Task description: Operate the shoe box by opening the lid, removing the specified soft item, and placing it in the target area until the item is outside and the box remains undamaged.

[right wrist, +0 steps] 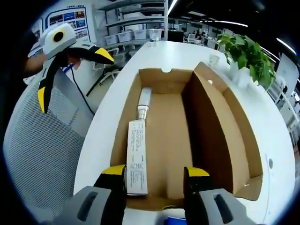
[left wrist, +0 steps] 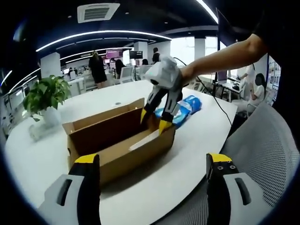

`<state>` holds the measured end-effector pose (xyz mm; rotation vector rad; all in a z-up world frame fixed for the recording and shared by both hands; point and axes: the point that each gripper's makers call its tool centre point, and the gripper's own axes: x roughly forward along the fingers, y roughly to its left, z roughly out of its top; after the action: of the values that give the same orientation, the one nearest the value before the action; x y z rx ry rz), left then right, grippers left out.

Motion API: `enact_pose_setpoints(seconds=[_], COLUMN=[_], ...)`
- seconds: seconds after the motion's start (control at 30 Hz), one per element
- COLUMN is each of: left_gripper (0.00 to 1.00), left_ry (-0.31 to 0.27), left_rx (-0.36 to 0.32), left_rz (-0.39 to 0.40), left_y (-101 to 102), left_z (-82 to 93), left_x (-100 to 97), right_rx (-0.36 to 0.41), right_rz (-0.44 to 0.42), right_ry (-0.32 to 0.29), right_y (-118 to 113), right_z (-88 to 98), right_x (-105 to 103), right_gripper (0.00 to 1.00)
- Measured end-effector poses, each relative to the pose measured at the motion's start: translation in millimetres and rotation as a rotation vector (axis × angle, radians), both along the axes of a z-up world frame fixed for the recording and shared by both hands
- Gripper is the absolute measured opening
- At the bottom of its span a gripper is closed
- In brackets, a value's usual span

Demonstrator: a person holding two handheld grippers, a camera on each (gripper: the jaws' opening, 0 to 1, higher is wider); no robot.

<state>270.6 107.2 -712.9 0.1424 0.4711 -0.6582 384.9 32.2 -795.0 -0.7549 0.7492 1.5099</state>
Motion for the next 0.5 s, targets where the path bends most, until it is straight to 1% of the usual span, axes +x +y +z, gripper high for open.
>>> enact_pose_setpoints(seconds=[0.07, 0.17, 0.23, 0.4, 0.47, 0.5], left_gripper=[0.97, 0.97, 0.96, 0.96, 0.96, 0.96], left_ry=[0.002, 0.002, 0.002, 0.004, 0.005, 0.006], left_rx=[0.006, 0.008, 0.008, 0.013, 0.012, 0.012], left_rz=[-0.002, -0.001, 0.0, -0.002, -0.002, -0.002], left_y=[-1.0, 0.6, 1.8, 3.0, 3.6, 3.6], left_z=[-0.4, -1.1, -1.6, -3.1, -3.7, -3.9], left_x=[-0.8, -0.5, -0.2, -0.1, -0.4, -0.5], right_rx=[0.0, -0.013, -0.017, -0.019, -0.018, -0.019], right_rz=[0.016, 0.038, 0.047, 0.055, 0.058, 0.06], right_ry=[0.012, 0.006, 0.006, 0.009, 0.011, 0.011], right_y=[1.7, 2.3, 2.4, 2.8, 2.8, 2.8], right_z=[-2.3, -7.5, -9.7, -10.5, -10.7, -10.9], right_x=[-4.7, -9.6, -11.7, -14.4, -15.4, -15.9], right_gripper=[0.4, 0.33, 0.3, 0.22, 0.16, 0.16])
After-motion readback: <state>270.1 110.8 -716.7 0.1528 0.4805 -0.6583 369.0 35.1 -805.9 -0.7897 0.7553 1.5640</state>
